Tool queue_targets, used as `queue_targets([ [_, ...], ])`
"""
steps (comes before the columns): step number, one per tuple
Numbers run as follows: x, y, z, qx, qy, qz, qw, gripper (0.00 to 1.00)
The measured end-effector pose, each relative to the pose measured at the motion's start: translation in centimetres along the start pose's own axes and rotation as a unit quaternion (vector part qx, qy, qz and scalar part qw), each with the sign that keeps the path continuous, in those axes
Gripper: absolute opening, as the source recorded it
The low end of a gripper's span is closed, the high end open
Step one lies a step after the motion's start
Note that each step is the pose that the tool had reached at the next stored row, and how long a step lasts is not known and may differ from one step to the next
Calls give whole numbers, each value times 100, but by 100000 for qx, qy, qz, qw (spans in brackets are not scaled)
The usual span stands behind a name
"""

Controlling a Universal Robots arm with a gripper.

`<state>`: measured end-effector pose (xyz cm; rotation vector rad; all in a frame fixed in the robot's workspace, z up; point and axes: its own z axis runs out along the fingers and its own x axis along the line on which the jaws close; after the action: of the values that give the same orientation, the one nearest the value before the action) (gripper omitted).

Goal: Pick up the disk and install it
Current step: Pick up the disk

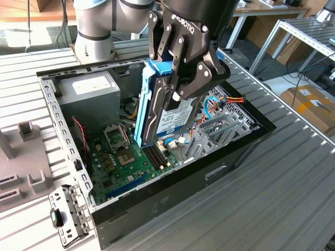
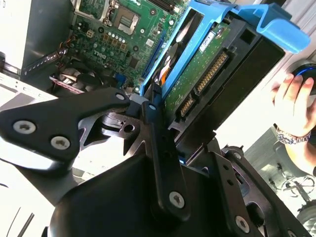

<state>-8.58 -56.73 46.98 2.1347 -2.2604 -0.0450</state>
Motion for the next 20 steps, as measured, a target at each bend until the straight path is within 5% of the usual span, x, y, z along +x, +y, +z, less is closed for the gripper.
queue_targets([
  [10, 8, -14, 0, 2, -1, -2, 100000, 36],
  [20, 2, -110, -5, 1, 1, 1, 100000, 36],
])
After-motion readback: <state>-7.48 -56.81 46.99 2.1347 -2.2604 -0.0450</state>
